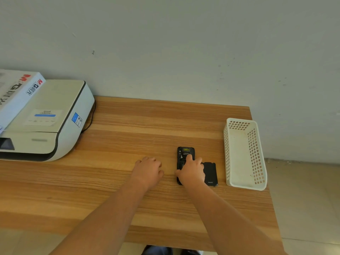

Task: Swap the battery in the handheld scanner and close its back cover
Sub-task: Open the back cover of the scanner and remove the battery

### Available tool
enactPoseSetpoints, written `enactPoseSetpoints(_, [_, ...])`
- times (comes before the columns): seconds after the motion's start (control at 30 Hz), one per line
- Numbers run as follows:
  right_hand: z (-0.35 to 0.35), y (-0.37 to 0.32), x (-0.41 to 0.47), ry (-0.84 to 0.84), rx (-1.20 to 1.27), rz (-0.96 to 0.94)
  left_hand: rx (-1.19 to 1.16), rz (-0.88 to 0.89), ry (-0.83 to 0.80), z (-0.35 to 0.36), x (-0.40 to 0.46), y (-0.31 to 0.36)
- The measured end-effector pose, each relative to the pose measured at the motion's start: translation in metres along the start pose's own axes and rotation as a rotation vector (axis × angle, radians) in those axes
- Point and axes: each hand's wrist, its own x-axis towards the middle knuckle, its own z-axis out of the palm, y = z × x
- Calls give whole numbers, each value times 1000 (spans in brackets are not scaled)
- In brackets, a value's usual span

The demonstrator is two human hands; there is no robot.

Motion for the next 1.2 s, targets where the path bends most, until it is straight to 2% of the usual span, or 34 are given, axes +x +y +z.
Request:
enactPoseSetpoints(0.33, [-30, 20, -19, 71, 87, -70, -16, -4, 15, -10, 5, 16])
enactPoseSetpoints(0.8, [-149, 86, 7, 360, 221, -11, -8, -8, 6, -30, 14, 46])
enactPoseSetpoints(0.97, [-165, 112, 21, 360, 215, 7, -2, -13, 22, -34, 18, 52])
enactPoseSetpoints(1.2, [-145, 133, 39, 276, 140, 32, 58, -45, -17, -30, 16, 52])
